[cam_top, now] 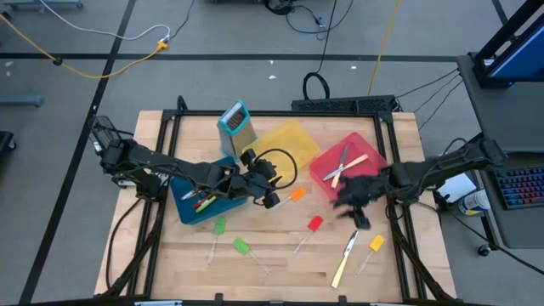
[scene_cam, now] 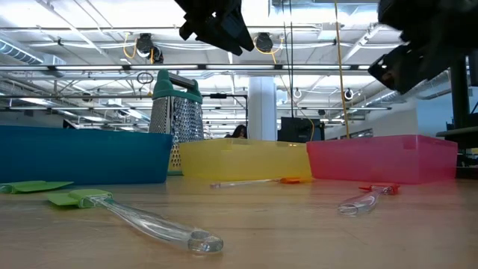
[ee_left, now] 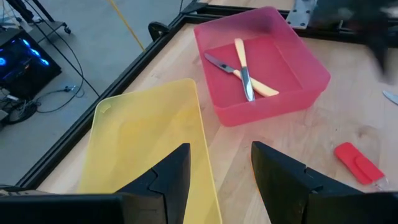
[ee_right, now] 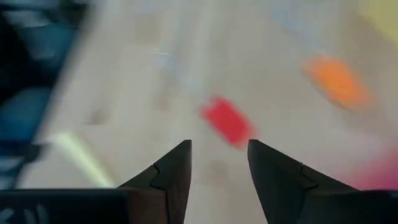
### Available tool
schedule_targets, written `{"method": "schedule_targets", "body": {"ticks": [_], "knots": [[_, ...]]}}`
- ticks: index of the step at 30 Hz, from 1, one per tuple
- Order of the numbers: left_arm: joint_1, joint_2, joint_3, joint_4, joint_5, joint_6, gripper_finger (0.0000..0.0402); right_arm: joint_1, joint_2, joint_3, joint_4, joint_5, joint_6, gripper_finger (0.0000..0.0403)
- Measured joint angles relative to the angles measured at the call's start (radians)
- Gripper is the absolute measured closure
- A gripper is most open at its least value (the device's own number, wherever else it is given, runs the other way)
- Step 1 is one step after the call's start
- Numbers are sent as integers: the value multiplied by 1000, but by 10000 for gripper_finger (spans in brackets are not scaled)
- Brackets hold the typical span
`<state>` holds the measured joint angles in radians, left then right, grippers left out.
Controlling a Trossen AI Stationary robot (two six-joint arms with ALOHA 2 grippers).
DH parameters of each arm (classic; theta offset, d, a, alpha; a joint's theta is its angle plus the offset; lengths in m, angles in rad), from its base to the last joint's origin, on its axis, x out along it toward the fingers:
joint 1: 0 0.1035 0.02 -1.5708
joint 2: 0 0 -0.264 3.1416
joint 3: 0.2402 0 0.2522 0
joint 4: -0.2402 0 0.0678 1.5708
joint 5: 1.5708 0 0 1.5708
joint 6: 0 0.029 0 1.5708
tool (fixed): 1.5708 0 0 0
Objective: Pick & Place Kitchen Items
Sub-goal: Put the yellow table knife into the red bin
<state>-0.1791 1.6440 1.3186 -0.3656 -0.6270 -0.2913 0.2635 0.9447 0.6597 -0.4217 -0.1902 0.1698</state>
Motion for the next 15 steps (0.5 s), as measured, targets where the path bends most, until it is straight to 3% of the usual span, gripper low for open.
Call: {"method": "schedule_targets", "body": {"ticks": [3, 8, 12, 15], "knots": [[0, 0, 0, 0, 0, 0, 227, 107, 20, -82, 216, -70, -25, 250], [3, 0, 0, 1, -1, -1, 227, 275, 104, -220, 578, -76, 55, 257], [9, 0, 0, 2, -2, -12, 227, 382, 231, -282, 864, -58, 65, 265], [15, 0, 0, 2, -1, -38, 227, 441, 331, -273, 971, 13, 54, 270]]}}
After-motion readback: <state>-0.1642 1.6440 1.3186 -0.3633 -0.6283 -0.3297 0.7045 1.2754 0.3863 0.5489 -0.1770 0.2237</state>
